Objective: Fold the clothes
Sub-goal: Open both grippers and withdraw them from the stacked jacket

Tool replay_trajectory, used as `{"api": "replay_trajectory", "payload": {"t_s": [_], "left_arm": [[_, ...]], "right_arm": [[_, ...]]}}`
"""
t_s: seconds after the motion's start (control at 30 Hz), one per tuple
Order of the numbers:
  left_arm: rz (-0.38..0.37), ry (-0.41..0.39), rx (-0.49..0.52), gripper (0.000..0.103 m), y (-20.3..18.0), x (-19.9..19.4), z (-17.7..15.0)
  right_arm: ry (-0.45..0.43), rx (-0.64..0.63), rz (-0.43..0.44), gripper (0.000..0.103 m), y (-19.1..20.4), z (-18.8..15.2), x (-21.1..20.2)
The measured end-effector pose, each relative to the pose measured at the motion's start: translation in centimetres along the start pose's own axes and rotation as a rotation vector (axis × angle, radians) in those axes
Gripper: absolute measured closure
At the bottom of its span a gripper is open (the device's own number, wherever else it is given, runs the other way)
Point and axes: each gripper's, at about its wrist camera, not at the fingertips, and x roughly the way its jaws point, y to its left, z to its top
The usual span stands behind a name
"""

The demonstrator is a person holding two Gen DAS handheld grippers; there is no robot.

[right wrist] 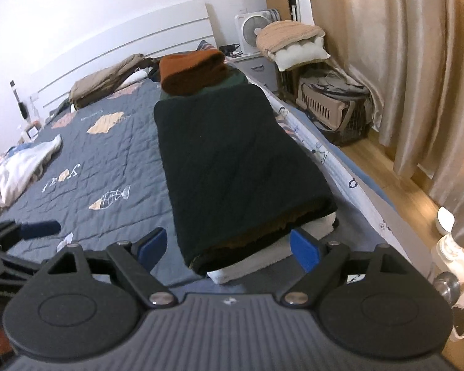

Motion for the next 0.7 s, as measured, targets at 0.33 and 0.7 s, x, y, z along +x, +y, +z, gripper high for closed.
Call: {"api": "replay_trajectory", "payload": {"t_s": [0.33,0.7], "left_arm": [[-0.020,0.009,-0.042,0.000,0.8,-1.7,0.8],[-0.060,0.017,-0.032,0.000,0.8,-2.2,0.5]], "right_arm": [[-0.006,-0.003,-0.026,0.014,0.2,-0.1,-1.0],[-0.019,-0.023,-0.049,0.014,1.0,0.1,-1.4]]}}
